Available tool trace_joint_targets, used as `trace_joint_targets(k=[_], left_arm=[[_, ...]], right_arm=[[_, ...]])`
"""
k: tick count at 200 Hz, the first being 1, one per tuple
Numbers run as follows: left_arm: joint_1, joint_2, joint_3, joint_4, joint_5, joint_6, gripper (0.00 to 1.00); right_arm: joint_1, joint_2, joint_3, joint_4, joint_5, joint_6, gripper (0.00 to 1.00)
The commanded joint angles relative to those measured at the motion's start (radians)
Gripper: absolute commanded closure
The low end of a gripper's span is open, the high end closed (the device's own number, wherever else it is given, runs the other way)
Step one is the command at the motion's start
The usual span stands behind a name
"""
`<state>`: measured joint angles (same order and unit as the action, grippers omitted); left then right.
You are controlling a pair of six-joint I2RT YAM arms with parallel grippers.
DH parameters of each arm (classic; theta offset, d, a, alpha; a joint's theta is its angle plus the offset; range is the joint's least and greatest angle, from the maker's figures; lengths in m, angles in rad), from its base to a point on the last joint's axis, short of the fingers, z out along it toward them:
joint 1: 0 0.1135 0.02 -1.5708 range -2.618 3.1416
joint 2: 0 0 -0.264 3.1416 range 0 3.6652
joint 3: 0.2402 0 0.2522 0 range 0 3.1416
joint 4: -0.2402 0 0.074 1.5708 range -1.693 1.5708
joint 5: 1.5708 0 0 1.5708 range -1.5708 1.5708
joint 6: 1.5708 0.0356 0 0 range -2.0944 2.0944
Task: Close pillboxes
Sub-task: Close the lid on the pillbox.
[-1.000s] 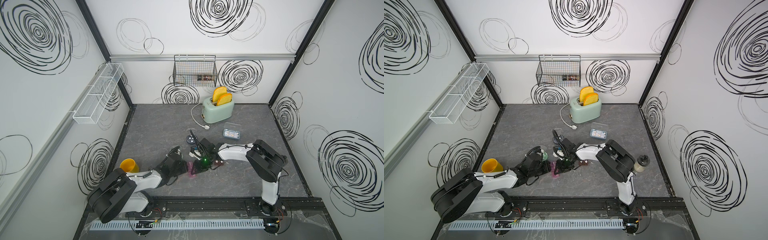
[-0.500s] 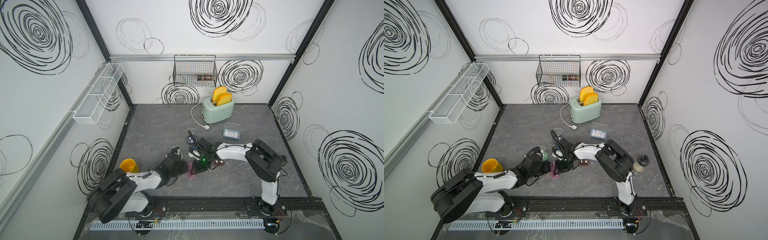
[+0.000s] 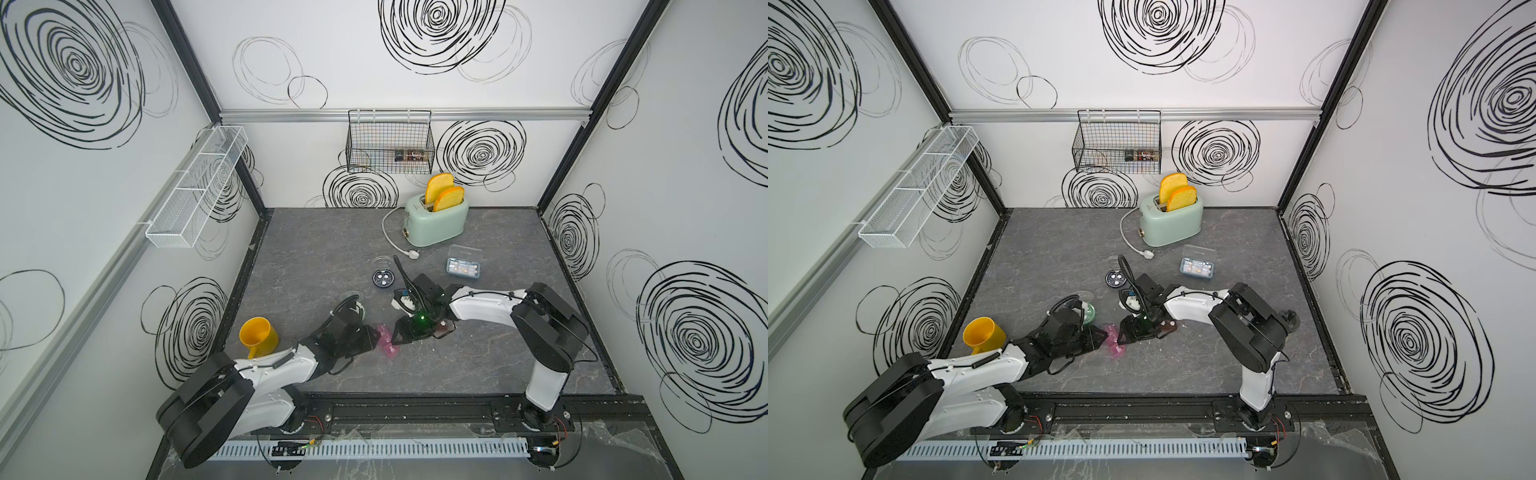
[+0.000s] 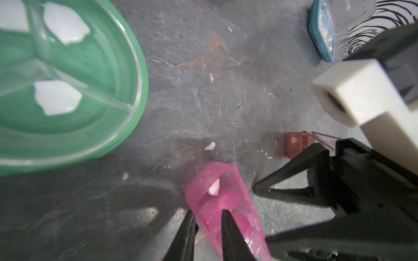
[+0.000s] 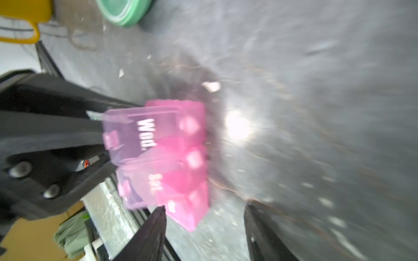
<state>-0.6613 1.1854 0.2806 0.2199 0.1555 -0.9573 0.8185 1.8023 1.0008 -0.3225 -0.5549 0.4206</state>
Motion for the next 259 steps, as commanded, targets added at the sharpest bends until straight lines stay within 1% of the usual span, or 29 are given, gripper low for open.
trace_joint_targets(k=[1, 39, 65, 79, 88, 97, 104, 120, 135, 164, 191, 259], left_arm=[[-0.003, -0.028, 0.027, -0.028, -0.001, 0.006, 0.74], [0.008, -0.073, 0.019, -0.051, 0.001, 0.003, 0.74], [0.042, -0.105, 0.003, -0.049, 0.038, 0.006, 0.74], [0.075, -0.114, -0.035, 0.015, 0.101, -0.016, 0.74], [0.104, -0.118, -0.081, 0.099, 0.159, -0.056, 0.74], [0.128, -0.122, -0.121, 0.167, 0.200, -0.095, 0.73], [0.138, -0.126, -0.136, 0.186, 0.214, -0.106, 0.71], [0.141, -0.147, -0.139, 0.165, 0.207, -0.096, 0.63], [0.143, -0.156, -0.139, 0.146, 0.207, -0.087, 0.60], [0.136, -0.143, -0.145, 0.168, 0.222, -0.094, 0.64], [0.114, -0.135, -0.138, 0.127, 0.189, -0.077, 0.65], [0.060, -0.107, -0.148, 0.149, 0.148, -0.098, 0.69]], right_arm=[[-0.026, -0.036, -0.029, -0.075, 0.027, -0.029, 0.41], [-0.036, -0.044, -0.026, -0.032, -0.031, -0.024, 0.47], [-0.046, -0.021, -0.005, 0.002, -0.070, -0.015, 0.49], [-0.045, -0.003, 0.010, 0.024, -0.100, -0.007, 0.49], [-0.044, 0.007, 0.015, 0.040, -0.119, 0.001, 0.49], [-0.040, 0.016, 0.020, 0.052, -0.128, 0.008, 0.46], [-0.038, 0.021, 0.023, 0.059, -0.132, 0.014, 0.45], [-0.036, 0.035, 0.030, 0.074, -0.141, 0.024, 0.43], [-0.028, 0.052, 0.048, 0.064, -0.133, 0.021, 0.43], [-0.013, 0.073, 0.065, 0.067, -0.137, 0.022, 0.45], [-0.007, 0.084, 0.070, 0.072, -0.140, 0.024, 0.47], [0.006, 0.107, 0.079, 0.070, -0.129, 0.023, 0.48]])
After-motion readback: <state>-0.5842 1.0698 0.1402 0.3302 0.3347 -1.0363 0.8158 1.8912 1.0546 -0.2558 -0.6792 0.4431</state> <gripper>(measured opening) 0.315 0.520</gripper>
